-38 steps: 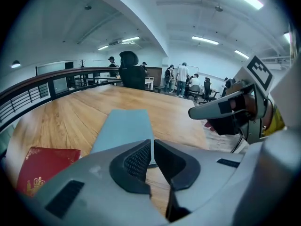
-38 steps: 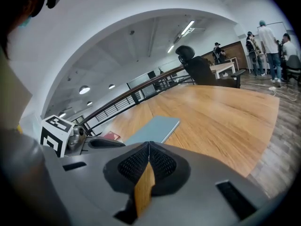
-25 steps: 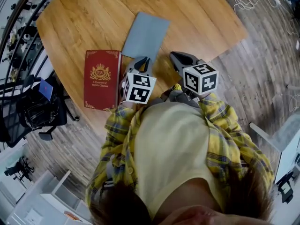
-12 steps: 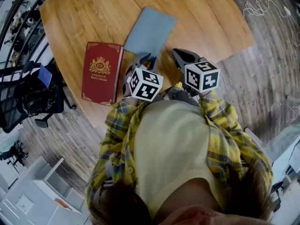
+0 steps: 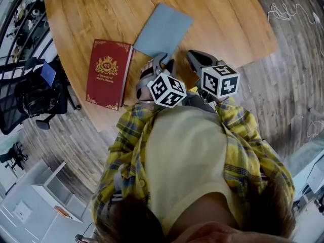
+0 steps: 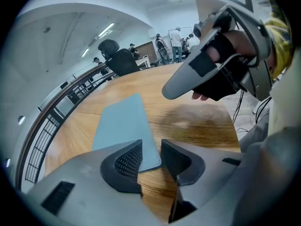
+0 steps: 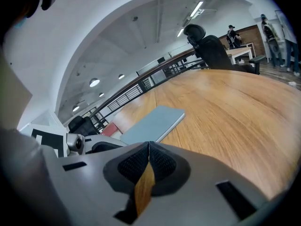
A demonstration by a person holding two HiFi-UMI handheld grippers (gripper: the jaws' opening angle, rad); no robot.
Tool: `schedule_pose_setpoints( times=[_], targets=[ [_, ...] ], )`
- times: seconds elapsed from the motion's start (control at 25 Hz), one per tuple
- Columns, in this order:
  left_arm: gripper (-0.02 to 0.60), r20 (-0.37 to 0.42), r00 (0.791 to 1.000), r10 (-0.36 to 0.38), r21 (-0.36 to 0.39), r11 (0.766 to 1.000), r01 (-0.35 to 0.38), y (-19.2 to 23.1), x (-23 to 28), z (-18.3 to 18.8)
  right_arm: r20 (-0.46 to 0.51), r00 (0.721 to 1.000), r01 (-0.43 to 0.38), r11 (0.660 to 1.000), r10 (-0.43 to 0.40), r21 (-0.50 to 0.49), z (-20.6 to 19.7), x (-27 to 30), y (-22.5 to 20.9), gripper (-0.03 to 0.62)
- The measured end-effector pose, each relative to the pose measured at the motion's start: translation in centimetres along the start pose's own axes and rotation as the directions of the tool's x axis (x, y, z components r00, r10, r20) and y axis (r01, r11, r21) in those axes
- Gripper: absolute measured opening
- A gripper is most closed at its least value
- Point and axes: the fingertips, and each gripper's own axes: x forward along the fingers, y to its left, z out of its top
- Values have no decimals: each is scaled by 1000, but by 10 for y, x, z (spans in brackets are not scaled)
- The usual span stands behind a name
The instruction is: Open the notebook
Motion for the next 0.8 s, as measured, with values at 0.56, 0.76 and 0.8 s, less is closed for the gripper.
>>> schedule_pose_setpoints(
  times=[0.56,0.76,0.8],
  targets=[
    [109,21,996,87,37,995,-88,2,5,0,-23,998,-50,999,51,12,-3,5,-1,64],
    [109,11,997,78,31,996,-78,2,6,-2,-30,997,-69,998,69,9,-5,8,2,64],
    [110,8,997,76,31,997,-76,2,6,-2,-30,997,-73,997,74,8,-5,8,3,64]
  ],
)
